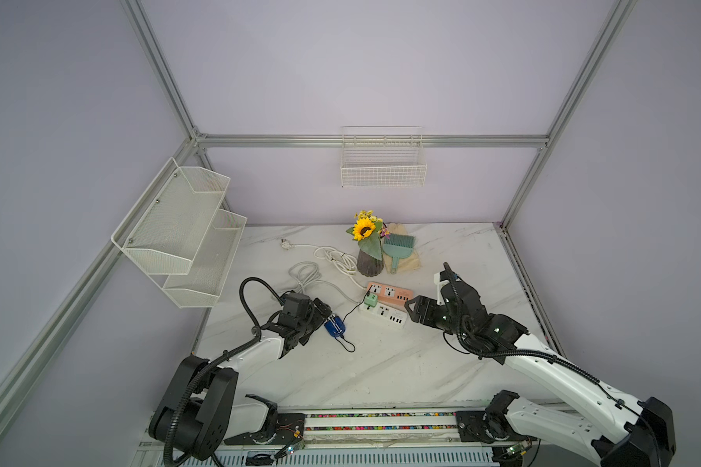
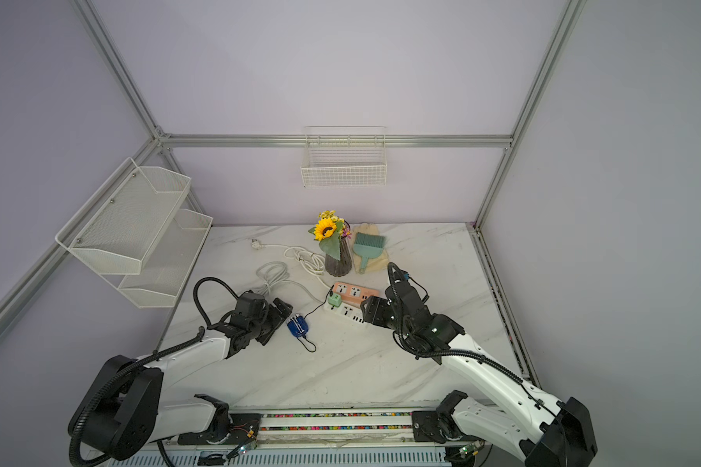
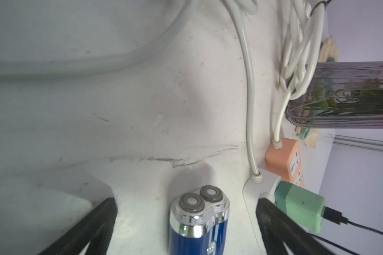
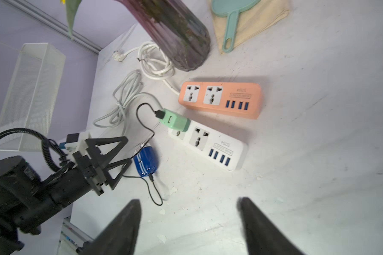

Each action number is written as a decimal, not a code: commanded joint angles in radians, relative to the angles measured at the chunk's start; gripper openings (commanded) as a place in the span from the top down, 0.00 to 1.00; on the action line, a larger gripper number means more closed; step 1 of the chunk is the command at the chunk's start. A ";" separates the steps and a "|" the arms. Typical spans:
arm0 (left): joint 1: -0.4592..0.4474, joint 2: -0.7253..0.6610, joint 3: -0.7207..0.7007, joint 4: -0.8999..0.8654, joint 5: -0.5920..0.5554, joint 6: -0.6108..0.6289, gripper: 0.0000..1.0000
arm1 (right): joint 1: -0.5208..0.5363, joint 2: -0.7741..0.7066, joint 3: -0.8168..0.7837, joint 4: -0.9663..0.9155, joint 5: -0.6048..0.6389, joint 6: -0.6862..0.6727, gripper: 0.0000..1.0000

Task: Charge the electric shaver
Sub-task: Reset both arms

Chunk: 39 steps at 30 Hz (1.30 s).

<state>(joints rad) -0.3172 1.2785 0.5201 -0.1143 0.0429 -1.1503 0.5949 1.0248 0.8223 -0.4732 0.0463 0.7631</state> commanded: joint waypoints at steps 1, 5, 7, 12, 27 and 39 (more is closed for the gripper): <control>0.041 -0.073 0.063 -0.186 -0.021 0.106 0.00 | -0.167 0.018 0.061 -0.100 0.011 -0.048 0.03; 0.058 -0.174 0.210 -0.330 -0.107 0.218 0.00 | -0.222 0.029 0.146 -0.120 0.223 -0.153 0.03; 0.058 -0.214 0.301 -0.403 -0.249 0.267 0.00 | -0.223 0.055 0.189 -0.123 0.447 -0.160 0.03; 0.058 -0.224 0.384 -0.581 -0.796 0.108 0.00 | -0.262 0.086 -0.059 0.457 0.505 -0.499 0.03; 0.272 -0.004 -0.150 0.775 -0.874 0.389 0.00 | -0.485 0.602 -0.348 1.329 0.229 -0.725 0.03; 0.345 0.297 -0.211 1.207 -0.874 0.389 0.00 | -0.557 0.755 -0.435 1.633 0.173 -0.685 0.03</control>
<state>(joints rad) 0.0204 1.5440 0.3374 0.8978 -0.8188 -0.7666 0.0406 1.7786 0.3859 1.0286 0.2100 0.0761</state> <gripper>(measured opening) 0.996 0.972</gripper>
